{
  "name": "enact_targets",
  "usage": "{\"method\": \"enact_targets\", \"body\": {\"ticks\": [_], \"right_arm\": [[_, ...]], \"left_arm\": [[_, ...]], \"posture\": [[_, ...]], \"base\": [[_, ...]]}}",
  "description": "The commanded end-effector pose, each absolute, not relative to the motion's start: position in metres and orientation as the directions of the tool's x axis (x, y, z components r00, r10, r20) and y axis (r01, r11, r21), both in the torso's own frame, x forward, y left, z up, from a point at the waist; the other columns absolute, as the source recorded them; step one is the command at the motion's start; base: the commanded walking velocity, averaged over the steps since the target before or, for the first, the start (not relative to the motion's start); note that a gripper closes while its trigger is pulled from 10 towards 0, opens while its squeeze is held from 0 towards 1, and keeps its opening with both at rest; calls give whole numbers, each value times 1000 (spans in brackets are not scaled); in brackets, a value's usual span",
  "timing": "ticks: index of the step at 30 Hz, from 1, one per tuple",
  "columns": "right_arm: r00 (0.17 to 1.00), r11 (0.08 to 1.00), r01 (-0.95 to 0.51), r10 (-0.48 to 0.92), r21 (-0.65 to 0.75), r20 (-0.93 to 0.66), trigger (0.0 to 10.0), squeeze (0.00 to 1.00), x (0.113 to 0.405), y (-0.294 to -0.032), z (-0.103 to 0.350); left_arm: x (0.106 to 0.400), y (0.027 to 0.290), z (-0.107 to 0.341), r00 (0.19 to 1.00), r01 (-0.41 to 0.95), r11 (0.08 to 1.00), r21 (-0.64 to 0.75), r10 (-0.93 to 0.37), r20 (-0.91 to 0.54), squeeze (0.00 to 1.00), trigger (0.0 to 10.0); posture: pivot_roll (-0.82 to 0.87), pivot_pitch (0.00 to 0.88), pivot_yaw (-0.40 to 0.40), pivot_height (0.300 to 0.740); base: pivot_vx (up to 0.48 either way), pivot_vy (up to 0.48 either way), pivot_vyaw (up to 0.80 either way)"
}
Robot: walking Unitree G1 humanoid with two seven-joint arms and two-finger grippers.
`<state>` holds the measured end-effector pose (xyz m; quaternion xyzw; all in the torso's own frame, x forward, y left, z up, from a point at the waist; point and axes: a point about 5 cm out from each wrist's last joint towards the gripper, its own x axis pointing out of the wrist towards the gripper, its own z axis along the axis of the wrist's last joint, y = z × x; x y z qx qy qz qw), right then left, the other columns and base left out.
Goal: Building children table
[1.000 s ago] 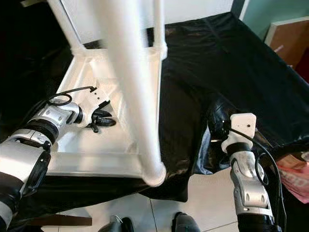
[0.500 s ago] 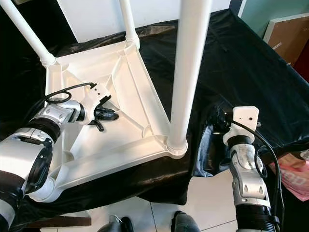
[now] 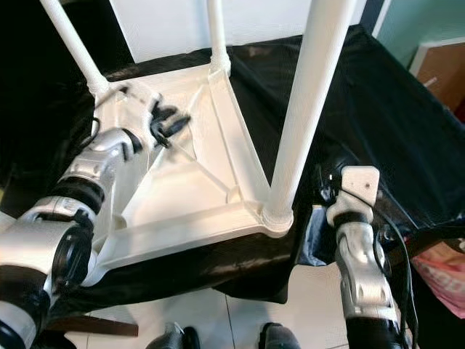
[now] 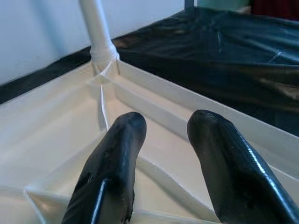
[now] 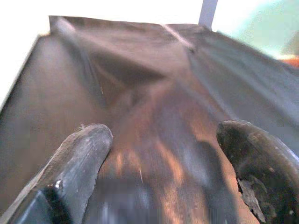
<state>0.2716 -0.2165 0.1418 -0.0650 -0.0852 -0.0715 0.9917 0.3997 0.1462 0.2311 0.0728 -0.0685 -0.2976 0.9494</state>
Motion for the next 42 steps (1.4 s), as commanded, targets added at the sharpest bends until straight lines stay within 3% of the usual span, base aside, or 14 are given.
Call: {"method": "enact_targets", "body": {"ticks": [1, 11, 12, 16, 17, 18, 19, 22, 24, 25, 26, 30, 31, 42], "right_arm": [[976, 987, 130, -109, -99, 189, 10000, 0, 268, -210, 144], [975, 988, 127, -109, -84, 191, 10000, 0, 257, -202, 140], [971, 988, 141, -125, -64, 206, 10000, 0, 252, -200, 141], [969, 987, 150, -136, -52, 205, 10000, 0, 247, -199, 139], [969, 987, 152, -140, -46, 202, 10000, 0, 245, -197, 138], [969, 987, 152, -140, -46, 202, 10000, 0, 245, -197, 138], [969, 987, 154, -142, -43, 200, 10000, 0, 243, -196, 137], [969, 987, 154, -143, -38, 199, 10000, 0, 242, -195, 137], [966, 986, 163, -153, -34, 209, 10000, 0, 238, -191, 137], [964, 985, 170, -159, -34, 215, 10000, 0, 236, -190, 138], [959, 982, 188, -176, -34, 221, 10000, 0, 234, -190, 138], [956, 979, 200, -188, -33, 224, 10000, 0, 232, -190, 138], [949, 977, 213, -199, -29, 245, 10000, 0, 220, -184, 141], [940, 981, 192, -171, -40, 297, 10000, 0, 200, -181, 152]], "left_arm": [[393, 154, 228, 819, 551, 819, 159, -568, 87, 0, 10000], [348, 169, 220, 822, 516, 846, 135, -534, 200, 0, 10000], [315, 170, 211, 819, 495, 866, 72, -493, 294, 0, 10000], [297, 173, 200, 846, 464, 886, -22, -435, 307, 0, 10000], [289, 173, 196, 857, 433, 901, -21, -404, 321, 725, 10000], [289, 173, 196, 857, 433, 901, -21, -404, 321, 725, 10000], [284, 173, 194, 860, 414, 910, -10, -387, 334, 1000, 10000], [276, 174, 193, 874, 358, 933, -35, -322, 363, 1000, 10000], [261, 181, 185, 919, 168, 981, -96, -121, 374, 1000, 10000], [255, 184, 183, 929, 86, 991, -102, -43, 367, 851, 10000], [251, 188, 181, 937, 11, 990, -140, 39, 347, 851, 10000], [247, 191, 180, 941, -31, 985, -167, 85, 327, 851, 10000], [227, 198, 177, 941, -138, 985, -107, 164, 297, 0, 10000], [181, 189, 171, 954, -131, 980, 146, 85, 288, 0, 10000]], "posture": [[-240, 97, 35, 740], [-232, 77, 50, 740], [-221, 66, 56, 740], [-216, 62, 57, 740], [-206, 60, 59, 740], [-206, 60, 59, 740], [-205, 59, 59, 740], [-203, 56, 60, 740], [-207, 55, 70, 740], [-207, 55, 70, 740], [-208, 52, 70, 740], [-208, 52, 70, 740], [-210, 46, 70, 740], [-197, 54, 62, 740]], "base": [[0, 0, 0], [0, 0, 0], [0, 0, 0], [0, 0, 0], [0, 0, 0], [0, 0, 0], [0, 0, 0], [0, 0, 0], [0, 0, 0], [0, 0, 0], [0, 0, 0], [0, 0, 0], [0, 0, 0], [0, 0, 0]]}}
